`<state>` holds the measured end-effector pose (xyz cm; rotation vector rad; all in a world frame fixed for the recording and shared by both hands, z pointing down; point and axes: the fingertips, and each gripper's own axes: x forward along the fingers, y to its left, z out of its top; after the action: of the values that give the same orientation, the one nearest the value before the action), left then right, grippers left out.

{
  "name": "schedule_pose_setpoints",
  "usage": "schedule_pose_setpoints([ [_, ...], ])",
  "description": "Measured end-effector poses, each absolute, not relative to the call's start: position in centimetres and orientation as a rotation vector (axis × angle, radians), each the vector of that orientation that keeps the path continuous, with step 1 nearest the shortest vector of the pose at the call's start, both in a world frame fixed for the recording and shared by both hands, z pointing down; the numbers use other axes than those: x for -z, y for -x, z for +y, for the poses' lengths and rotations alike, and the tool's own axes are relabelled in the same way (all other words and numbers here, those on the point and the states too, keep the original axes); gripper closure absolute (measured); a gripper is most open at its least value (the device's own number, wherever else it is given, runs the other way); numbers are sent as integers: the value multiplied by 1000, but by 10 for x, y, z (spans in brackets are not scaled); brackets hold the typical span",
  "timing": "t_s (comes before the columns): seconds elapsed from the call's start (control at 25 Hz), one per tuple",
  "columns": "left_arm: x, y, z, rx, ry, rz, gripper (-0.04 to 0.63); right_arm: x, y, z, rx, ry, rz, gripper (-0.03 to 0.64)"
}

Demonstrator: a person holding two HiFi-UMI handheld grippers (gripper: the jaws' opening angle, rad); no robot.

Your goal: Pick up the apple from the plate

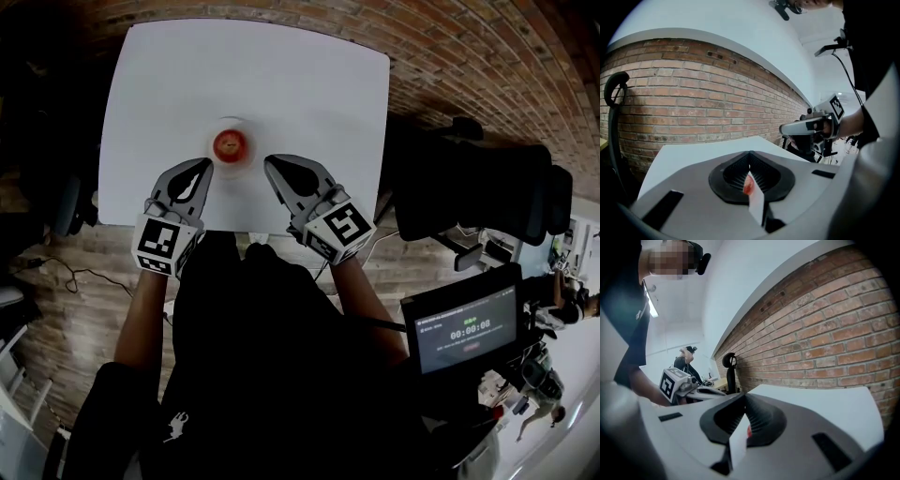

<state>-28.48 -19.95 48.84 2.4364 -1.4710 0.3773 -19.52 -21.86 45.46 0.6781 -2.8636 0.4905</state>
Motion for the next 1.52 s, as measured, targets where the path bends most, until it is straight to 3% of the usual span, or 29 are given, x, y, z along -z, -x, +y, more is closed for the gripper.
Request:
schedule_pose_setpoints([
  [1.52,-586,284,-218,-579,-2456,-1316,588,-516,218,-230,-577,-648,-2748,614],
])
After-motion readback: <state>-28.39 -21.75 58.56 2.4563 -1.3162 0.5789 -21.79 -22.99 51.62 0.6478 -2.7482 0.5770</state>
